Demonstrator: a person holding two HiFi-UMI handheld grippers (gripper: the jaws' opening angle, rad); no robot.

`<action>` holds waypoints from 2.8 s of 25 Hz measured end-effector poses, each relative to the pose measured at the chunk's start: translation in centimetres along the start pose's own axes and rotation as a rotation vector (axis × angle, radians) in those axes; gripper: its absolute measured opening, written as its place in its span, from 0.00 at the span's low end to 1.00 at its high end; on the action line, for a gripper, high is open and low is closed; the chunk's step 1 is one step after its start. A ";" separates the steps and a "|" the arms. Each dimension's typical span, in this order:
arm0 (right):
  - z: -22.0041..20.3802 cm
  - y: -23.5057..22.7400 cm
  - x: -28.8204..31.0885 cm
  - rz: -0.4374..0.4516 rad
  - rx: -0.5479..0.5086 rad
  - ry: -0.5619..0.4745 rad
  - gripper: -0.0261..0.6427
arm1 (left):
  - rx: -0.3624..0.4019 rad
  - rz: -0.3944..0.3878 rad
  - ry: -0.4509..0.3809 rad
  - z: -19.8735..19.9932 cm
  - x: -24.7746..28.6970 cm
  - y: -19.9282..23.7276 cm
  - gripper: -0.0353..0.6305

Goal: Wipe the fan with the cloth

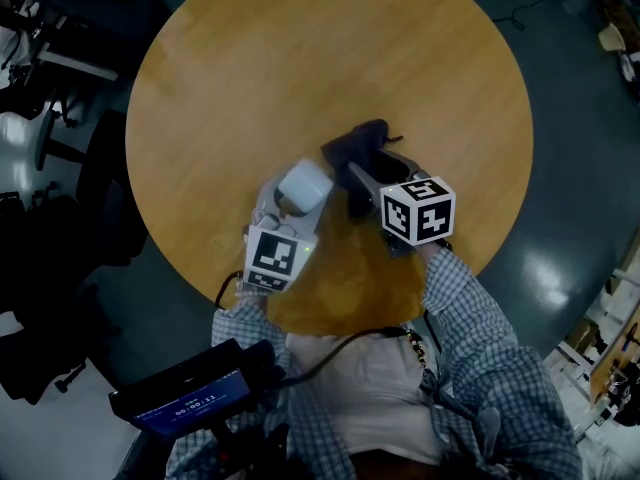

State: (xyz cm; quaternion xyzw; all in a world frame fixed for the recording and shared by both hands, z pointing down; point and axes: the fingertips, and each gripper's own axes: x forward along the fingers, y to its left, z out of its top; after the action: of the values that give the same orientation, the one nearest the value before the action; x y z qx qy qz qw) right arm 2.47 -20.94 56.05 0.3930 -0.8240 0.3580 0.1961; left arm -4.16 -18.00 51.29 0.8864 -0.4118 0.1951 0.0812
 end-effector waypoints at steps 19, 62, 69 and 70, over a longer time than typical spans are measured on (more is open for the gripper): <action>1.6 0.2 -8.1 0.006 -0.047 -0.140 0.22 | -0.052 0.090 0.070 -2.7 -4.7 -0.2 0.24; 2.6 6.1 -13.2 0.004 -0.169 -0.222 0.04 | -0.088 0.106 -0.114 4.4 -11.8 -2.1 0.05; 3.0 6.2 -13.1 0.011 -0.148 -0.236 0.04 | -0.063 0.111 -0.093 3.2 -11.8 -1.7 0.05; 2.9 6.2 -13.1 0.012 -0.150 -0.236 0.04 | -0.063 0.110 -0.092 3.2 -11.8 -1.7 0.05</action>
State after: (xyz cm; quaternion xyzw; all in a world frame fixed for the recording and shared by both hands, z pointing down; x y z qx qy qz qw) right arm 5.47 -13.79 43.47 0.4117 -0.8681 0.2479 0.1246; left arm -8.85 -9.61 43.56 0.8674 -0.4692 0.1453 0.0793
